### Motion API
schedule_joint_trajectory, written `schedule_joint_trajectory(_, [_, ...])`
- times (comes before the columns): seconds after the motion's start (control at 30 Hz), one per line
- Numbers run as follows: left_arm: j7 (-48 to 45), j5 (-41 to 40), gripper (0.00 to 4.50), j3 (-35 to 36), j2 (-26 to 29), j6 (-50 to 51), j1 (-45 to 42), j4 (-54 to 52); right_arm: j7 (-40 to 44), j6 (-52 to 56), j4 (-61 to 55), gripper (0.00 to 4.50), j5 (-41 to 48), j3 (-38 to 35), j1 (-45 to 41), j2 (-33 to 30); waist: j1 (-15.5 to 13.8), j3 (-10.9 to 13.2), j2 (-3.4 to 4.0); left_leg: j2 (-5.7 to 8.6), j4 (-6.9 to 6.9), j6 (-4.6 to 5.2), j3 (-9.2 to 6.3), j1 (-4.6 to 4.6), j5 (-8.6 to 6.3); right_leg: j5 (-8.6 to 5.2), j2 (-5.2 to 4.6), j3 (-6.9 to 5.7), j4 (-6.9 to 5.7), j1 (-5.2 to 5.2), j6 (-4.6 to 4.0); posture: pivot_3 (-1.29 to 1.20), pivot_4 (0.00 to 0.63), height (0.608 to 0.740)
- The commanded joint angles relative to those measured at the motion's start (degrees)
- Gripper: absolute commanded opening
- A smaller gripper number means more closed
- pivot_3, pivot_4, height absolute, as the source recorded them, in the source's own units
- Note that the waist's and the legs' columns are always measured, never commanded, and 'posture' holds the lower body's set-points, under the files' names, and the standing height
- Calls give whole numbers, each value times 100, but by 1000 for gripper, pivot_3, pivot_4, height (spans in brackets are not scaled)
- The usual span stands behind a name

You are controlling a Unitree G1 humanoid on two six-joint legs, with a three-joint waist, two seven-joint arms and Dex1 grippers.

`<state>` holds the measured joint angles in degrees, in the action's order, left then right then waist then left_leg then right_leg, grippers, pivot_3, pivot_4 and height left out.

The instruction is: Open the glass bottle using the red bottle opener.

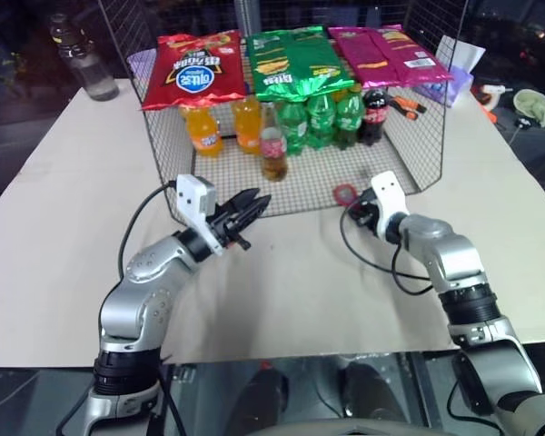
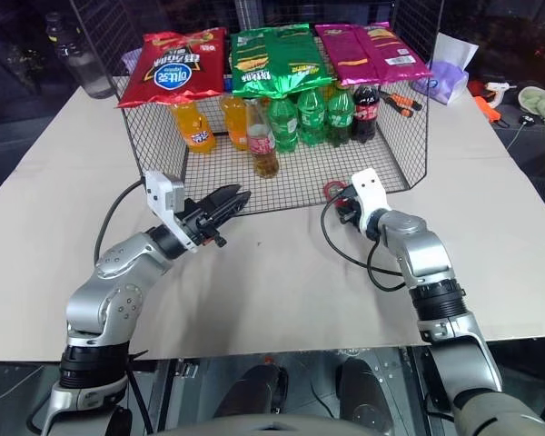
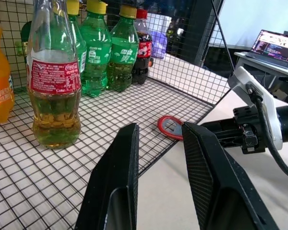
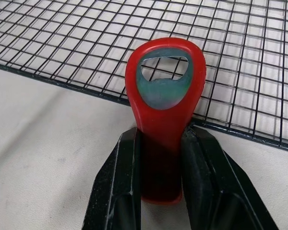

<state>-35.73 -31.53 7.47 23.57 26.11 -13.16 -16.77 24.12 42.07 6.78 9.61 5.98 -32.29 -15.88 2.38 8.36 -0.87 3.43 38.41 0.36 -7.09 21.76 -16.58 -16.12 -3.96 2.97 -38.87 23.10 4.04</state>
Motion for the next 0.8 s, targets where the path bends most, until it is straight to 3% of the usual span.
schedule_joint_trajectory(0.03, [0, -17, 1433, 42, -16, -129, -18, -71, 194, -31, -207, 640, 182, -27, 304, 81, 0, 0, 1, 0, 0, 0, 0, 1, 0, 0, 0, 0, 1, 1, 0, 0, 150, 740])
schedule_joint_trajectory(0.2, [37, -81, 1433, 10, -126, -109, -115, -22, 643, -413, -1270, 640, 459, -96, 584, -55, -2, 3, 3, 1, -5, 0, 2, 14, 0, 0, -2, 2, 5, 15, 0, 0, 150, 740])
schedule_joint_trajectory(0.4, [-43, -586, 1433, -43, -430, 292, -306, 152, 987, -1399, -1991, 640, -245, 563, 836, -747, -12, 5, 5, 5, 0, 0, 5, 39, 0, 0, -6, 5, 1, 40, 1, 0, 150, 740])
schedule_joint_trajectory(0.8, [-250, -874, 1433, -221, -735, 611, -532, 532, 989, -1680, -2553, 640, -324, 870, 819, -490, -24, 7, 4, 4, -1, 0, 6, 39, 0, 0, -4, 6, 1, 41, 0, 0, 150, 740])
